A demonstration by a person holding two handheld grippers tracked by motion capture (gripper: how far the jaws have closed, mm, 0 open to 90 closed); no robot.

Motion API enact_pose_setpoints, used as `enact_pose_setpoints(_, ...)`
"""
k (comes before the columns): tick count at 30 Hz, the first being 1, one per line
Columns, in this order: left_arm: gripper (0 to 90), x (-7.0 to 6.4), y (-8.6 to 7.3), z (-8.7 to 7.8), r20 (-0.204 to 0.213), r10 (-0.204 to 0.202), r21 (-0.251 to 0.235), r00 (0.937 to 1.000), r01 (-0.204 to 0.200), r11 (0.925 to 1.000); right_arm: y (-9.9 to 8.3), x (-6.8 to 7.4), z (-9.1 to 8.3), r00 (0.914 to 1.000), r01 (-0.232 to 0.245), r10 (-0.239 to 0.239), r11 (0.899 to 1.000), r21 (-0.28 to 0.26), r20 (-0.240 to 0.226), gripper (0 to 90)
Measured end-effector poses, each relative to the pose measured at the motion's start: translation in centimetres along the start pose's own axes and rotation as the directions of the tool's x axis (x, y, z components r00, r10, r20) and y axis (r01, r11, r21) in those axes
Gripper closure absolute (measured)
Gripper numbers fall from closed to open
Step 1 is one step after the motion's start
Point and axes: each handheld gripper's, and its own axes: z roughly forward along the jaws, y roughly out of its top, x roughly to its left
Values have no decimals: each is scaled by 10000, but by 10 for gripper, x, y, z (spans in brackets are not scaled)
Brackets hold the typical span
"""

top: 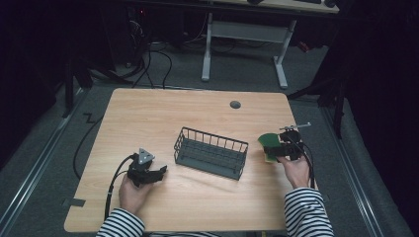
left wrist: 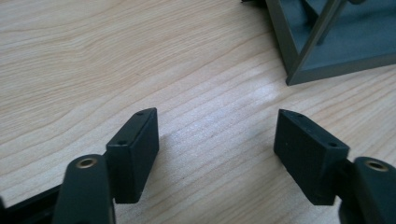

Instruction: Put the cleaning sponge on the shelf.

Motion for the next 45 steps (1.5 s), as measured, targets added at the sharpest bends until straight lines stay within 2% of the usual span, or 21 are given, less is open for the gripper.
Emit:
enact_pose_setpoints(1, 315, 0, 0, 0, 28, 21, 7, 10000, -21, 10000, 4, 5, -5, 9998, 177, -177, 9998, -45, -2, 292)
enact_pose_setpoints(3, 309, -1, 0, 0, 42, 91, 4, 10000, -91, 10000, 6, 7, -7, 9997, 255, -255, 9996, -117, -6, 293)
enact_pose_setpoints(4, 308, -1, 0, 0, 88, 122, 13, 9999, -122, 9999, 9, 11, -14, 9993, 360, -365, 9987, -366, -117, 293)
enact_pose_setpoints(9, 308, -1, 0, 0, 94, 126, 5, 9999, -126, 9999, 13, 18, -28, 9988, 409, -429, 9959, -802, -228, 294)
enact_pose_setpoints(10, 307, -1, 0, 0, 106, 115, -1, 9999, -115, 9999, 17, 23, -32, 9979, 647, -651, 9953, -720, -31, 294)
enact_pose_setpoints(16, 308, -1, 0, 0, 118, 86, -14, 9999, -85, 10000, 26, 31, -35, 9963, 852, -859, 9932, -788, -57, 295)
enact_pose_setpoints(18, 303, -1, 0, 0, 125, 128, 9, 9998, -128, 9999, 30, 38, -40, 9952, 917, -946, 9903, -1044, -234, 294)
enact_pose_setpoints(22, 297, -1, 0, 0, 167, 170, 22, 9997, -170, 9999, 31, 47, -47, 9916, 1178, -1230, 9863, -1155, -392, 294)
enact_pose_setpoints(25, 295, -1, 0, 0, 177, 195, 26, 9997, -195, 9998, 29, 53, -57, 9873, 1269, -1380, 9832, -1315, -790, 293)
enact_pose_setpoints(28, 293, -1, 0, 0, 185, 204, 31, 9996, -204, 9998, 25, 64, -69, 9793, 1356, -1559, 9788, -1533, -1295, 293)
enact_pose_setpoints(29, 293, -1, 0, 0, 185, 204, 31, 9996, -204, 9998, 25, 64, -69, 9793, 1356, -1559, 9788, -1533, -1295, 293)
enact_pose_setpoints(30, 292, -1, 0, 0, 182, 206, 35, 9996, -207, 9998, 25, 70, -71, 9749, 1647, -1838, 9751, -1484, -1257, 293)
enact_pose_setpoints(33, 291, -1, -1, 0, 166, 189, 26, 9997, -189, 9998, 26, 77, -73, 9698, 1890, -2078, 9713, -1442, -1281, 293)
enact_pose_setpoints(34, 289, -2, -1, -1, 142, 178, 37, 9997, -179, 9998, 28, 85, -76, 9611, 2202, -2417, 9627, -1573, -1334, 293)
enact_pose_setpoints(36, 288, -2, -1, -1, 136, 171, 44, 9998, -172, 9998, 29, 88, -76, 9580, 2338, -2556, 9587, -1620, -1298, 293)
enact_pose_setpoints(37, 287, -2, -1, -1, 132, 182, 43, 9997, -182, 9998, 32, 96, -73, 9523, 2687, -2870, 9497, -1610, -1038, 293)
enact_pose_setpoints(38, 287, -2, -1, -1, 136, 178, 42, 9997, -179, 9998, 32, 96, -73, 9523, 2687, -2870, 9497, -1610, -1038, 293)
enact_pose_setpoints(39, 287, -2, -1, -1, 143, 171, 42, 9998, -171, 9998, 34, 104, -68, 9449, 2977, -3133, 9429, -1493, -948, 293)
enact_pose_setpoints(40, 287, -2, -1, -1, 143, 171, 42, 9998, -171, 9998, 34, 104, -68, 9449, 2977, -3133, 9429, -1493, -948, 293)
enact_pose_setpoints(41, 287, -2, -1, -1, 145, 164, 42, 9998, -164, 9999, 36, 113, -63, 9367, 3232, -3380, 9351, -1451, -917, 292)
enact_pose_setpoints(45, 287, -2, -1, -1, 144, 166, 43, 9998, -167, 9999, 38, 121, -54, 9310, 3333, -3486, 9328, -1372, -1084, 292)
